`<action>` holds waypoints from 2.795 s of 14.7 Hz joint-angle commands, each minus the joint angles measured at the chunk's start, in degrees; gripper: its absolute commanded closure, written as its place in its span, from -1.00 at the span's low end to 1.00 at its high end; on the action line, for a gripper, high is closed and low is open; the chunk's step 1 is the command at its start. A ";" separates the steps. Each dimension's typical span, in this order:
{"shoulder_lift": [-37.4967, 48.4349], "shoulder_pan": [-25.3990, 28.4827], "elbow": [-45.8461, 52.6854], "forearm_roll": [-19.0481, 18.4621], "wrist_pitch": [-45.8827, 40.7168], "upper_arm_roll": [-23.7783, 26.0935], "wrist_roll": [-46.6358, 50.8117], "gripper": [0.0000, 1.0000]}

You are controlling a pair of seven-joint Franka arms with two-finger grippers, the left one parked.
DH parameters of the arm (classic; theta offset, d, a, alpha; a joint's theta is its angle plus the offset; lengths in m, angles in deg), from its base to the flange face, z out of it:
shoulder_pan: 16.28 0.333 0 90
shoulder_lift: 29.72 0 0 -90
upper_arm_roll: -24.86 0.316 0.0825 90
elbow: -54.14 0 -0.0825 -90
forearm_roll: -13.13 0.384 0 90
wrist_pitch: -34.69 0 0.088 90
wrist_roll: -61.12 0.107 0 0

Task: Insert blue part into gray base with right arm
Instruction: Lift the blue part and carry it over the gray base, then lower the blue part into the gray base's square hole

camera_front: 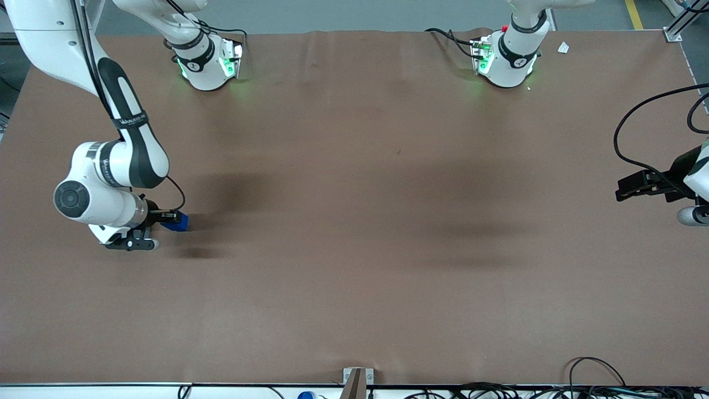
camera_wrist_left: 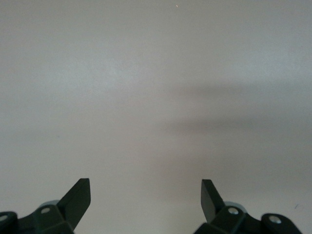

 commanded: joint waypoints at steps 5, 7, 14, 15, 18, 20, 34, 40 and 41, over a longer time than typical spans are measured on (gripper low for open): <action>1.16 -1.81 2.31 0.90 -2.73 0.42 -0.49 0.64; 1.69 -2.60 2.31 0.90 -4.21 0.33 -0.66 0.64; 3.89 -4.01 5.11 0.99 -10.89 0.42 -0.67 0.64; 3.80 -4.10 6.34 0.99 -12.73 0.42 -0.67 0.64; 3.89 -4.80 7.93 0.90 -15.56 0.33 -1.89 0.64; 3.80 -6.12 8.11 0.90 -15.56 0.33 -2.77 0.64; 1.08 -12.18 12.15 0.55 -11.70 0.16 -14.38 0.67; 0.46 -13.06 11.71 0.29 -11.26 0.16 -14.46 0.67; 0.29 -13.06 11.71 0.20 -11.08 0.07 -14.64 0.67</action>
